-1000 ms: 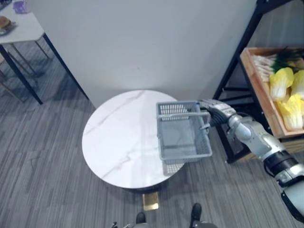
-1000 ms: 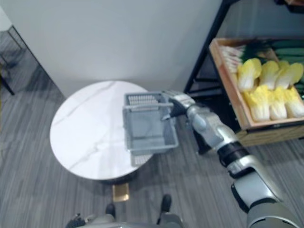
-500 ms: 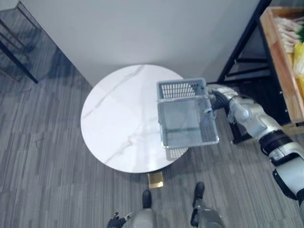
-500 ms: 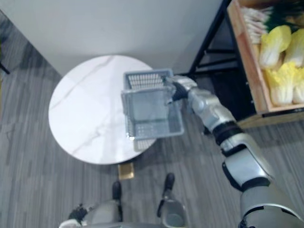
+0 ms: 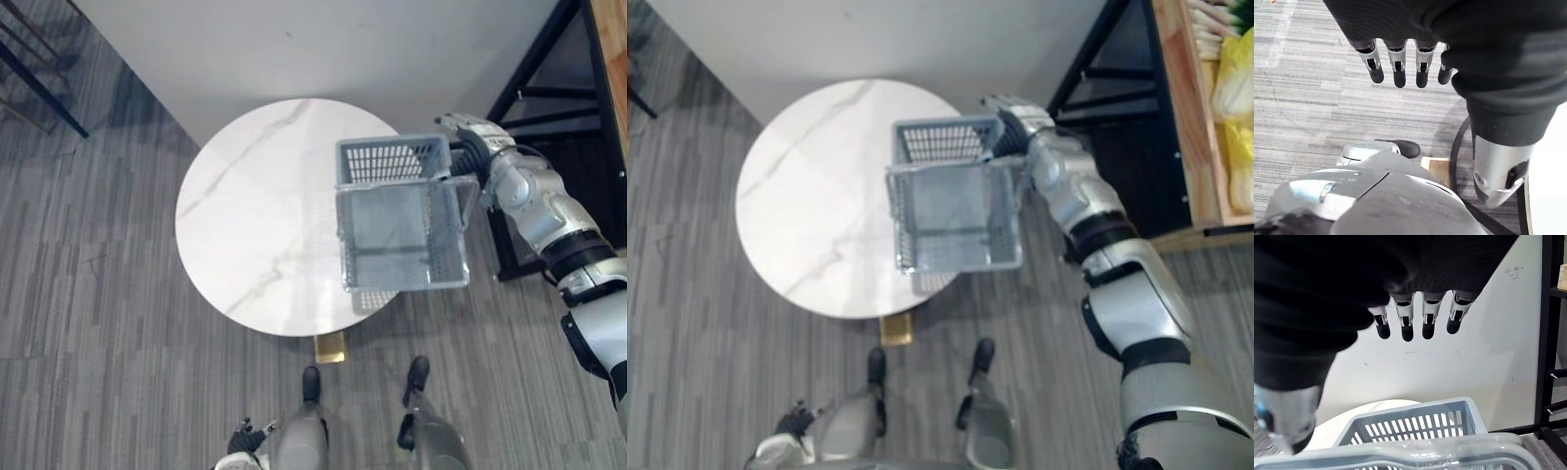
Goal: Pick vegetable in the basket
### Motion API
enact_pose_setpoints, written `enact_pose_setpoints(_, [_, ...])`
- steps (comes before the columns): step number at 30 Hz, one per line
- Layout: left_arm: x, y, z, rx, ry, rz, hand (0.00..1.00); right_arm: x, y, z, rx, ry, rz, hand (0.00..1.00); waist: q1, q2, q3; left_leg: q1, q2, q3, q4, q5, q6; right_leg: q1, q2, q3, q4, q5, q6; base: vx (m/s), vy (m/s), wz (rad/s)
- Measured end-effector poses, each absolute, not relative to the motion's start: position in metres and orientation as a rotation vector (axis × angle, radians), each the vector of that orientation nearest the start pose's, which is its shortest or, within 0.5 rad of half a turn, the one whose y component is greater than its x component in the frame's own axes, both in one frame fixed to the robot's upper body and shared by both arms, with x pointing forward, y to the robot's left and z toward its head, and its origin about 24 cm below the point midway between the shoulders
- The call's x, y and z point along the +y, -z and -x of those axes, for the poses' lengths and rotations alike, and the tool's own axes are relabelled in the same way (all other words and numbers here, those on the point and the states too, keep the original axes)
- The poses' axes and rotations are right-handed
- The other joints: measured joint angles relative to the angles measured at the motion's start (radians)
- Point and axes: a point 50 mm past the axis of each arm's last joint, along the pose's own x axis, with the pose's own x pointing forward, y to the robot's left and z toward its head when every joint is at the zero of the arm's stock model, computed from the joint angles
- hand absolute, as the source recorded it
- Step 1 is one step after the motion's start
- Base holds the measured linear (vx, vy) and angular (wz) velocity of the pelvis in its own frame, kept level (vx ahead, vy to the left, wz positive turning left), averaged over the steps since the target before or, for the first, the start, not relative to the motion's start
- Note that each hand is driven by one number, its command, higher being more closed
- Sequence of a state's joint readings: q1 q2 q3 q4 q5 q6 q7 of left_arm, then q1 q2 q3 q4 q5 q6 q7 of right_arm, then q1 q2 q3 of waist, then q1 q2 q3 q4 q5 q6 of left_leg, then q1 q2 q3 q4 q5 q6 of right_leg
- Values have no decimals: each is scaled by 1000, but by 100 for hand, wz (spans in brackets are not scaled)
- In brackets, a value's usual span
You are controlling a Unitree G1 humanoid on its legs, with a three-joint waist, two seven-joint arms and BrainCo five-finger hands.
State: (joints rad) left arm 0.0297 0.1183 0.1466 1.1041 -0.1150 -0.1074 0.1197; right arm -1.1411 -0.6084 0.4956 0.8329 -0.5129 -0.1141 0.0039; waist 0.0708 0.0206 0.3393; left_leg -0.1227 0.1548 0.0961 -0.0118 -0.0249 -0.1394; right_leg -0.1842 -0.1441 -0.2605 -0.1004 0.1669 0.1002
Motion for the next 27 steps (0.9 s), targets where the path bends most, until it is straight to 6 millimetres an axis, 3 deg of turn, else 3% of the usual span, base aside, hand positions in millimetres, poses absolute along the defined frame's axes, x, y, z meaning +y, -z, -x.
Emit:
enact_pose_setpoints(11, [218,152,-115,987,-349,-36,0,-166,-231,-410,-332,-111,1382,0,13,3,14,-1,0,-10,3,0,0,6,-1,-8,0,0,0,-1,2,1])
enact_pose_setpoints(27, [216,150,-123,972,-310,-87,0,-166,-223,-410,-320,-129,1386,0,19,7,42,-19,0,-28,6,7,2,0,-2,-19,3,0,0,-5,1,3])
